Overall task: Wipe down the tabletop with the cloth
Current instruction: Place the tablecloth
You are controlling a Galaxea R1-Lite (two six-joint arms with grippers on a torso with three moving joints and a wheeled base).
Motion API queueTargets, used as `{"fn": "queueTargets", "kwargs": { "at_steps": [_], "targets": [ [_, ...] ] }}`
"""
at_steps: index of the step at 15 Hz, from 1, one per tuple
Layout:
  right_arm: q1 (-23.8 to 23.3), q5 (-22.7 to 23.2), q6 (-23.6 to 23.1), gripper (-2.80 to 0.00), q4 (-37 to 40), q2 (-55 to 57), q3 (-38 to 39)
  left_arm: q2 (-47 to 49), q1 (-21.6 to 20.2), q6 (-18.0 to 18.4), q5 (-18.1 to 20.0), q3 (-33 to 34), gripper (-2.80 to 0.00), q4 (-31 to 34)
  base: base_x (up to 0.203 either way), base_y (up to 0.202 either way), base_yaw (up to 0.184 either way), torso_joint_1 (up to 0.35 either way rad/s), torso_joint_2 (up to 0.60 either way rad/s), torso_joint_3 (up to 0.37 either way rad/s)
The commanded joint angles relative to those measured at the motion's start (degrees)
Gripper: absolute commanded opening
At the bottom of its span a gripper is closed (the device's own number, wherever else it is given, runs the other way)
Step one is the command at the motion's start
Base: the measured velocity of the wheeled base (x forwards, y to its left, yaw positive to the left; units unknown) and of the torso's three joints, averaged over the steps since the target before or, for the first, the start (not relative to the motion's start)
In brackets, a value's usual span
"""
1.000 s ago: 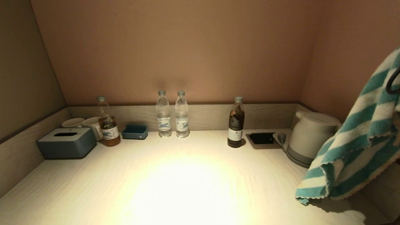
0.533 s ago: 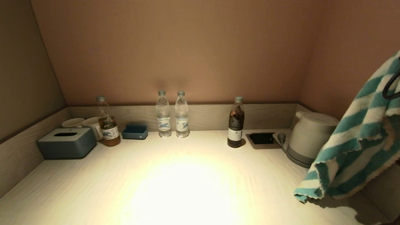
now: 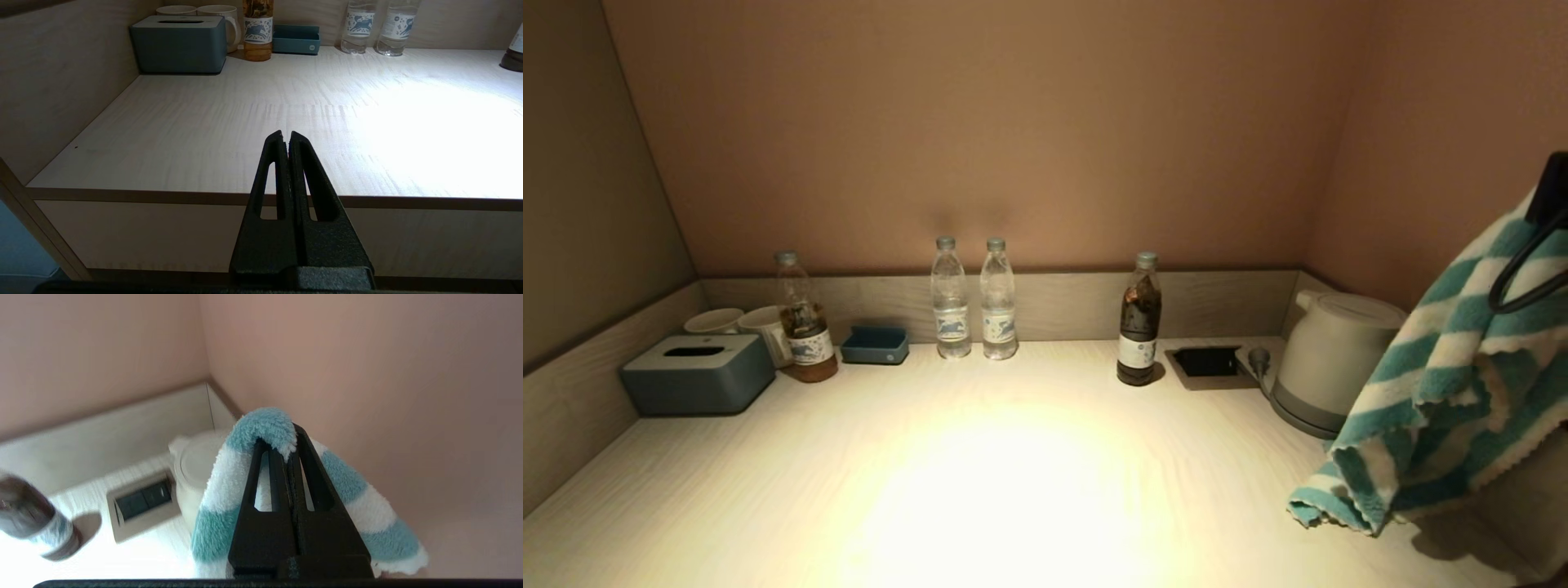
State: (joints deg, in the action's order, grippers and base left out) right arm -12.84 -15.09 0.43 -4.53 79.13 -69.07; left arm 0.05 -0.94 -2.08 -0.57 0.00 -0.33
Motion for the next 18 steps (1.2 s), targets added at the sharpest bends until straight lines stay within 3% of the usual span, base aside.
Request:
{"fn": "queueTargets", "kwargs": {
  "at_steps": [1, 18],
  "targets": [
    [0.0, 0.1, 0.3, -2.80, -0.1, 0.5, 1.6, 0.0, 0.0, 0.0, 0.0, 0.0, -2.80, 0.0, 0.000, 0.000, 0.000, 0.000, 0.00, 0.000],
    [0.2, 1.5, 4.5, -2.80, -0.3, 10.7, 9.2, 0.0, 0.0, 0.0, 0.0, 0.0, -2.80, 0.0, 0.000, 0.000, 0.000, 0.000, 0.00, 0.000]
  ]
}}
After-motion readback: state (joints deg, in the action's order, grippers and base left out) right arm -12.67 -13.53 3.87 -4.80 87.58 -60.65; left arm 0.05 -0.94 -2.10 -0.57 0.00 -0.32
